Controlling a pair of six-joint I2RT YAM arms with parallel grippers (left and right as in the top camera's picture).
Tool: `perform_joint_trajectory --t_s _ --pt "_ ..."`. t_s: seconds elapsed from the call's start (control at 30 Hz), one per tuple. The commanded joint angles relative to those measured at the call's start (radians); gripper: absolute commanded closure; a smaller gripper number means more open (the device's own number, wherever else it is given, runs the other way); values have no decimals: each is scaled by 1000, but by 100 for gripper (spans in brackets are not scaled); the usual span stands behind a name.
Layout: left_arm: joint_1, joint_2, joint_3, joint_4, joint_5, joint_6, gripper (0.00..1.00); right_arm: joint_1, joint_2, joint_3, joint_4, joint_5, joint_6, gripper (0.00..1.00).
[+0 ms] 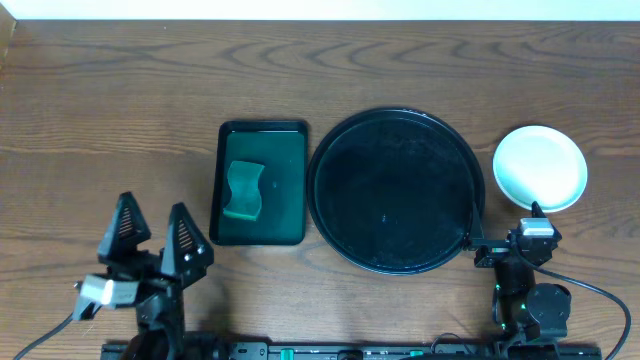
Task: Clean dirty plates on tray and stack at the side
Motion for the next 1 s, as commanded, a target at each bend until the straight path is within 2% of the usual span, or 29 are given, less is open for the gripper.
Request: perform_joint_trajectory --t_s 0.0,0.67,0.97 --pt "-4 -3 -44 15 -8 -27 20 -8 -6 -2 -3 0 -1 1" --pt "-4 -4 -201 -14 -7 -27 19 -8 -6 -2 -4 0 -1 1" --pt "-4 -4 -200 -182 -4 -27 20 -8 -7 -2 -4 0 0 1"
